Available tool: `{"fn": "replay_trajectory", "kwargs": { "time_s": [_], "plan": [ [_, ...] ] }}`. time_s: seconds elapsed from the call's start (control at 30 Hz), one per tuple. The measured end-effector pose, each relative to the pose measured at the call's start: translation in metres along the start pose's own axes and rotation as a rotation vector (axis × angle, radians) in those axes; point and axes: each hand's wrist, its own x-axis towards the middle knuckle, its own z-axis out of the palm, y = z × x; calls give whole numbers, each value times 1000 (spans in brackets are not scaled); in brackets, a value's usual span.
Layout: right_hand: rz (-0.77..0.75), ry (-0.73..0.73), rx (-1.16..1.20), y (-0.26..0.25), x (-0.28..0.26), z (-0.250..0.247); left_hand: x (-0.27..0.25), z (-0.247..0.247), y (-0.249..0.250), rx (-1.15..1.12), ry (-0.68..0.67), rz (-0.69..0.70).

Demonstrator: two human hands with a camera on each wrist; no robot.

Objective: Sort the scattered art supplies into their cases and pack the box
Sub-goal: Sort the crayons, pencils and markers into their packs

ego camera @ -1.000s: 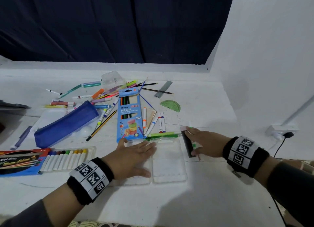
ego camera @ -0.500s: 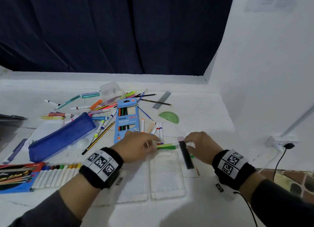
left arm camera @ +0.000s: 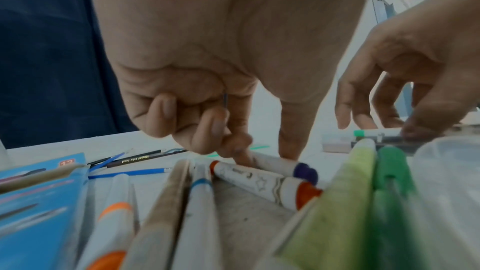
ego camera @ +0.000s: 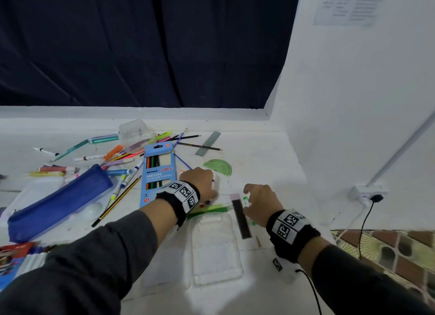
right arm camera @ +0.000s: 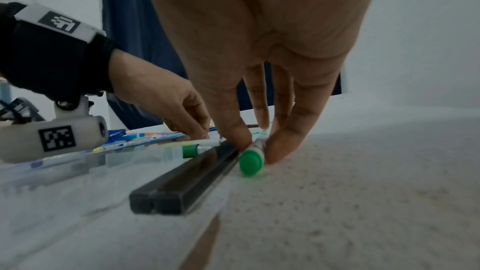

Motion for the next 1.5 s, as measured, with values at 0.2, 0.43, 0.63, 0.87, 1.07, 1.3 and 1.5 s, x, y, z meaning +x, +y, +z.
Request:
{"fn": "replay_trajectory", "kwargs": {
  "time_s": [0.2,0.43,0.63,0.87,1.07,1.3,1.5],
  "plan": [
    [26,107,190,3,-7,-5,-2,-8,-2,-176,2,3],
    [8,196,629,-24,-34,-38,-63,-30,-12,-829,248,33],
    [-78,-90,772,-40,-73,-30,-137,11,-31,-1177,71,85],
    [-119,-98,416,-25,-86,6,-166,52,-19,-1240,-90,132],
    [-100,-104,371,-27,-80,9,-145,53,5,-1103,-144,123],
    [-158,-182,180,-19,-74,6,-134,59,10,-956,-155,115],
    [-303,-275,95,-15,-73,1,-131,54,9,-780,-91,122]
  ]
}}
